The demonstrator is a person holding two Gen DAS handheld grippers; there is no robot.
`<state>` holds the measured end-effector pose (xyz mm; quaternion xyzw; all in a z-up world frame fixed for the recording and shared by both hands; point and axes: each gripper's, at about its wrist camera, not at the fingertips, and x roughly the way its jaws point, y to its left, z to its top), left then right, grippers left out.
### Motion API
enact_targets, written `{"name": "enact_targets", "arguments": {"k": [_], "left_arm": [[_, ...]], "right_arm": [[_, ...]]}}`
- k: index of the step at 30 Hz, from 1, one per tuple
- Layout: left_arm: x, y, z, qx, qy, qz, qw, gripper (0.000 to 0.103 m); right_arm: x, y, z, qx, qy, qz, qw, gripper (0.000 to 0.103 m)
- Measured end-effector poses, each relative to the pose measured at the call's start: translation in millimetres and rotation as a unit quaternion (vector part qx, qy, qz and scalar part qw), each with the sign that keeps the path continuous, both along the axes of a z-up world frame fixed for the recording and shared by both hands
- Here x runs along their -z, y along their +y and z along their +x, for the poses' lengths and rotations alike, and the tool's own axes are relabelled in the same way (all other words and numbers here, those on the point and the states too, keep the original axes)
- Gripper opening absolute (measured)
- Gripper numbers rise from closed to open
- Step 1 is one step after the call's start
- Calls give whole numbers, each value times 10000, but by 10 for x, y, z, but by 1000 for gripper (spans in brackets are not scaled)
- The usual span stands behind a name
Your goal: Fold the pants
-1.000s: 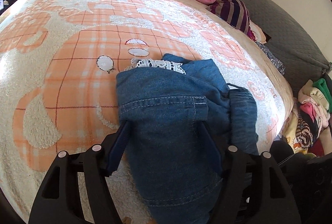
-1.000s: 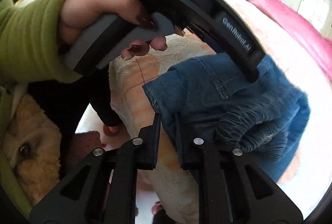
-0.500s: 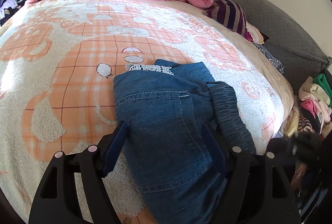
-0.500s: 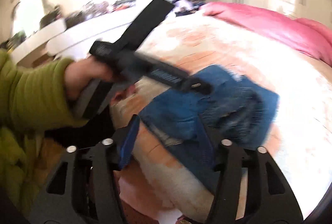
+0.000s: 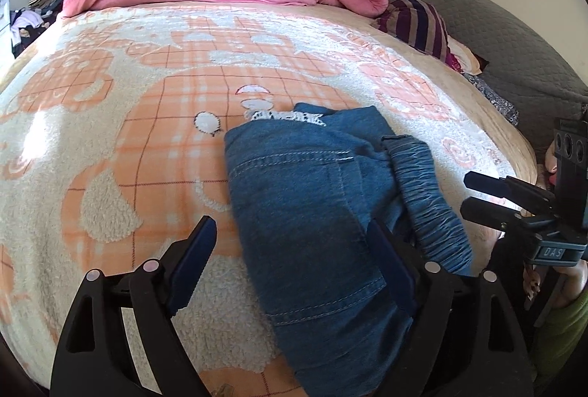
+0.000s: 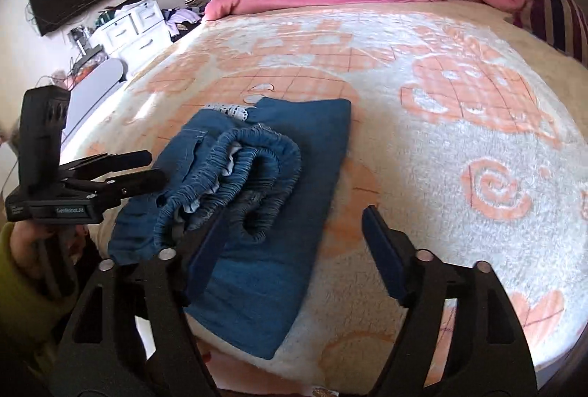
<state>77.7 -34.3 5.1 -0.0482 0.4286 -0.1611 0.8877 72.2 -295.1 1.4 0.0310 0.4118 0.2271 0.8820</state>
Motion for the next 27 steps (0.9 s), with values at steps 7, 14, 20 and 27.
{"name": "enact_targets", "arguments": {"k": [7,14,20,27], "left_arm": [[-110,129,-285,-197,-164,-86,9996,89],[-370,182,-570,-306,-491,-116,9983,98],[-531,158,-729,-353,-704,-2,9969,98],[-539,184,-927,-454,-646,84,9968,99]], "right_arm": [[-60,-112,-294,346,-312,-259,9986,93],[-212,-164,-565,632,-759,-288,9947,94],[-362,-212,-702,822,-976,-39,9918,94],[-501,-98,-868,730,-1262,-117,9892,94]]}}
